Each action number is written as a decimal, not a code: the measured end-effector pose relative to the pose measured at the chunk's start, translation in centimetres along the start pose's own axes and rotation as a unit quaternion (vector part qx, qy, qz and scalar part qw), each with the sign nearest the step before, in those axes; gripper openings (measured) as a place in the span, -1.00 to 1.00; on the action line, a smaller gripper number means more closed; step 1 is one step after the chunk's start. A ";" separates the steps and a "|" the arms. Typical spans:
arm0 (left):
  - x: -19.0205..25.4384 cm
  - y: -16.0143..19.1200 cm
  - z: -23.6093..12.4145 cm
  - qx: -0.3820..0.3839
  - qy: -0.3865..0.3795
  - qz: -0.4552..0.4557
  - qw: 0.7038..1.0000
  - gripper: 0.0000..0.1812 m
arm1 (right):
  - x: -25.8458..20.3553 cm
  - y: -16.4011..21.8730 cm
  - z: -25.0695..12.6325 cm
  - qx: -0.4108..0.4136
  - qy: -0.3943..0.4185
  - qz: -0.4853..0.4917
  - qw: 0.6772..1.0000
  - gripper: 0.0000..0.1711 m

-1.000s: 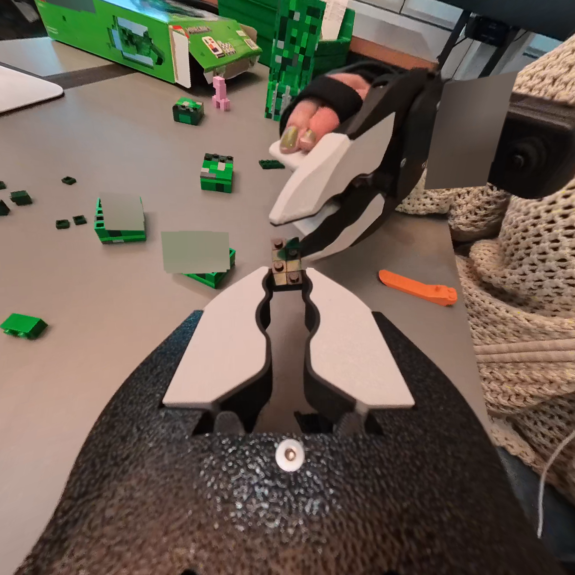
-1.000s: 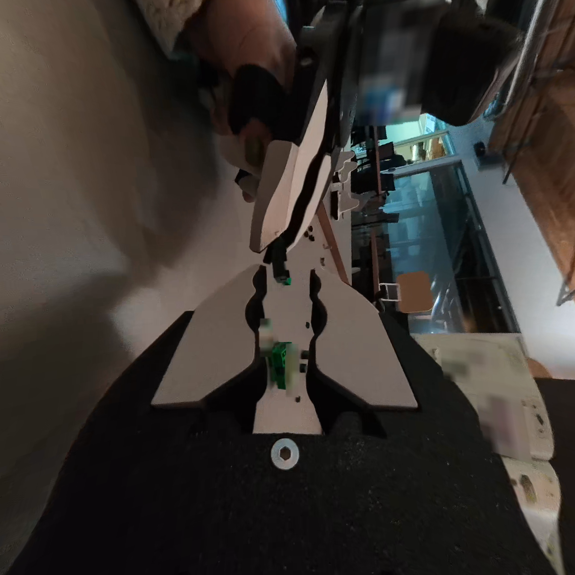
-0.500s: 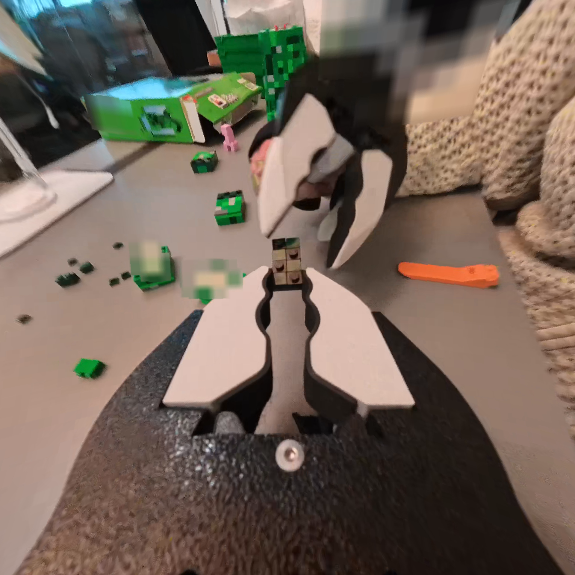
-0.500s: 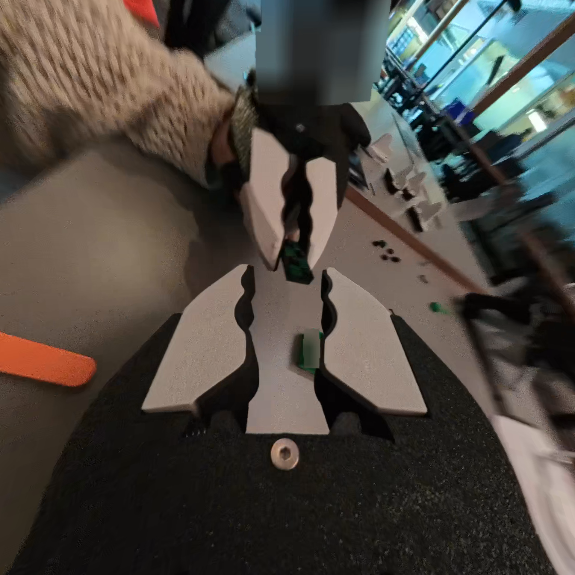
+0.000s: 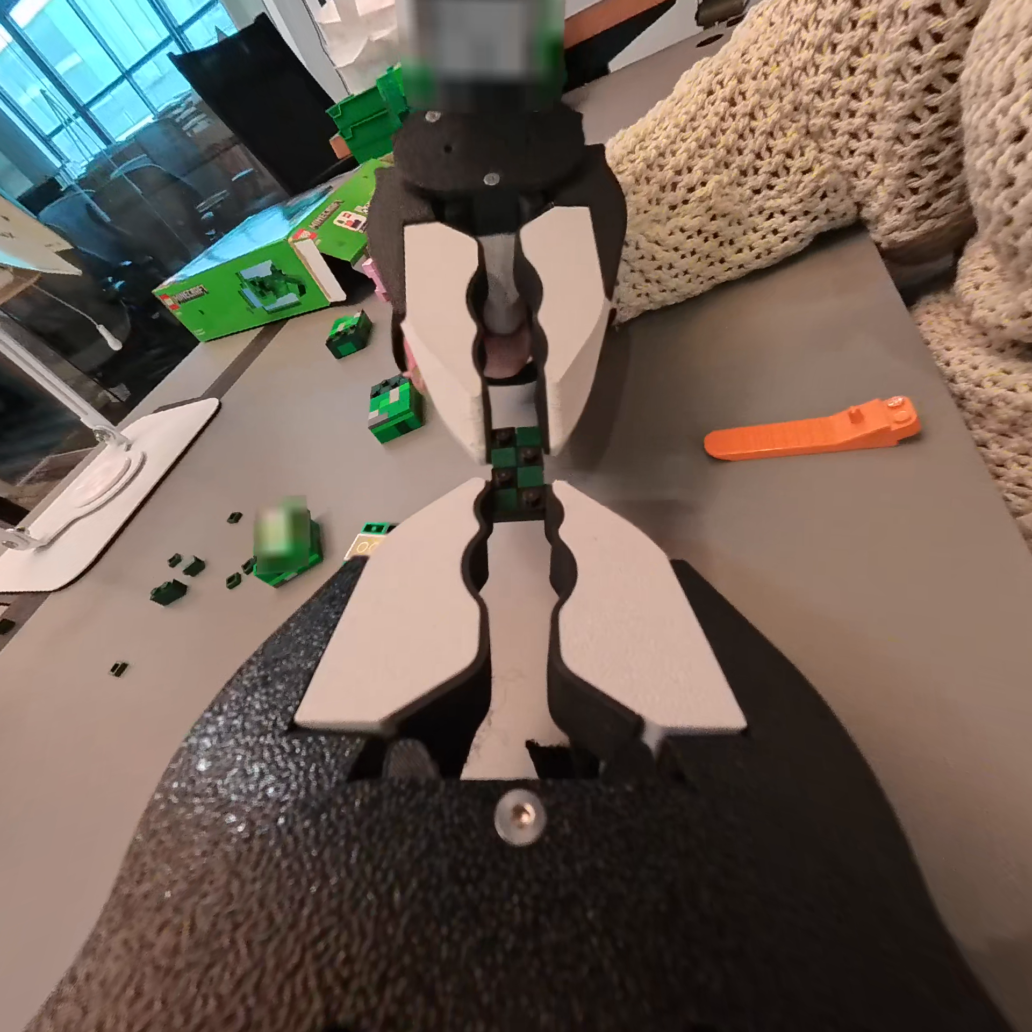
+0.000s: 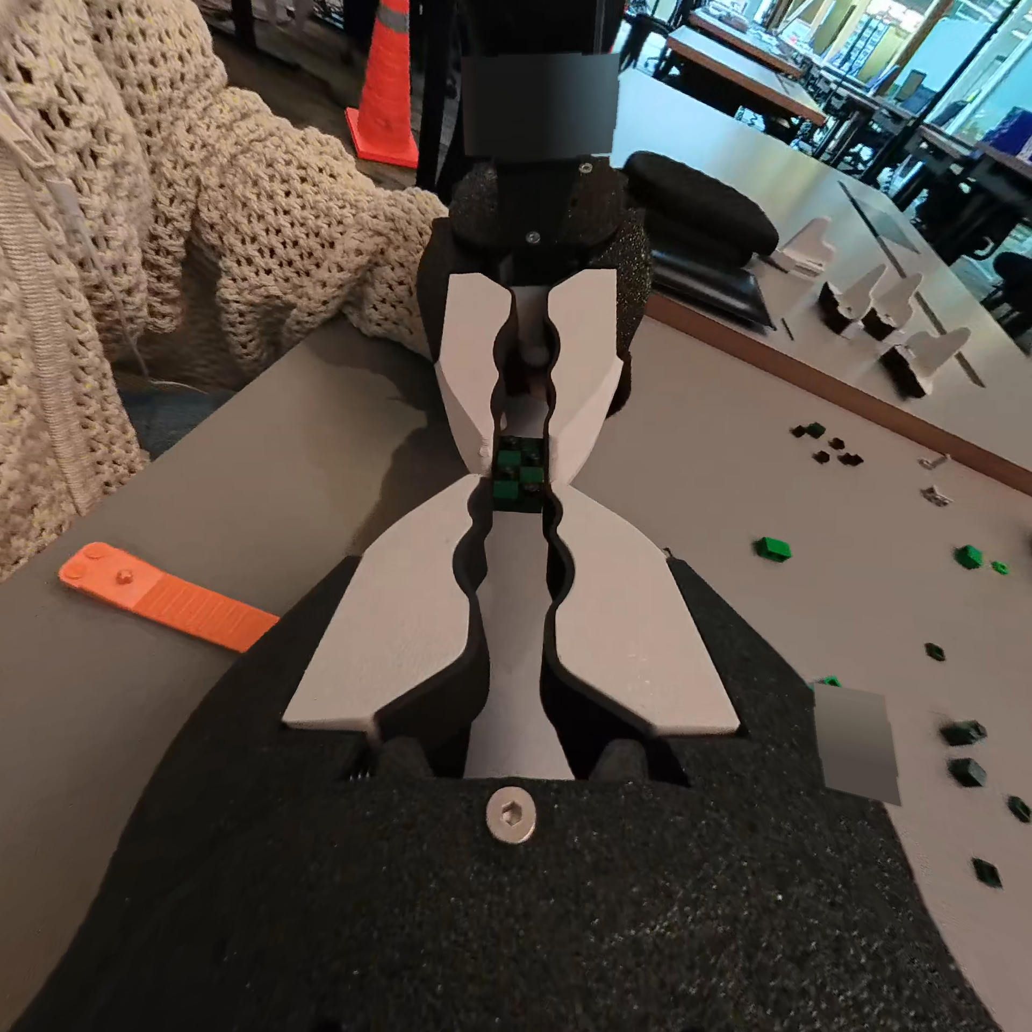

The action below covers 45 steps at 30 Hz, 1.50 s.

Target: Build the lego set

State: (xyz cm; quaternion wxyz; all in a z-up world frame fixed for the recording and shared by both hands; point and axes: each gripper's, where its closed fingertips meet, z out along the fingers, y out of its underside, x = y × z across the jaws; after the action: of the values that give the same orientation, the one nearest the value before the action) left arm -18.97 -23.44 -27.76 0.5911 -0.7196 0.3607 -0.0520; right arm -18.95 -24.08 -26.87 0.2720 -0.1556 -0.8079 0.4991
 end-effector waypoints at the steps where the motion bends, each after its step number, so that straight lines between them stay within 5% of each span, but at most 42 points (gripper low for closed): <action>1: 0.0 0.0 0.0 0.000 0.001 0.002 1.000 -0.82 | 0.0 0.0 0.0 -0.001 -0.003 0.003 1.000 -0.81; 12: 0.0 0.3 -0.3 -0.002 -0.006 0.026 1.000 -0.82 | 0.1 0.1 0.3 -0.013 0.058 -0.045 0.997 -0.81; 31: -0.5 -0.6 -0.4 0.050 -0.005 -0.048 0.998 -0.82 | 0.4 0.2 -1.5 0.009 0.044 -0.005 0.999 -0.81; 38: -2.6 -1.6 -2.1 0.115 -0.035 -0.112 0.986 -0.83 | 3.0 3.5 -10.3 -0.034 0.200 0.026 0.979 -0.81; 45: -4.0 -1.4 -2.8 0.132 -0.055 -0.165 0.976 -0.83 | 6.9 11.1 -20.6 -0.148 0.393 0.155 0.894 -0.81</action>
State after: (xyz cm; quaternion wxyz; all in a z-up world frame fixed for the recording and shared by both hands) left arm -22.68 -23.34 -24.25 0.6828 -0.6868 0.1941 -0.1563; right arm -12.46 -0.57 -27.52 0.4603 -0.5013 -0.6651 0.3074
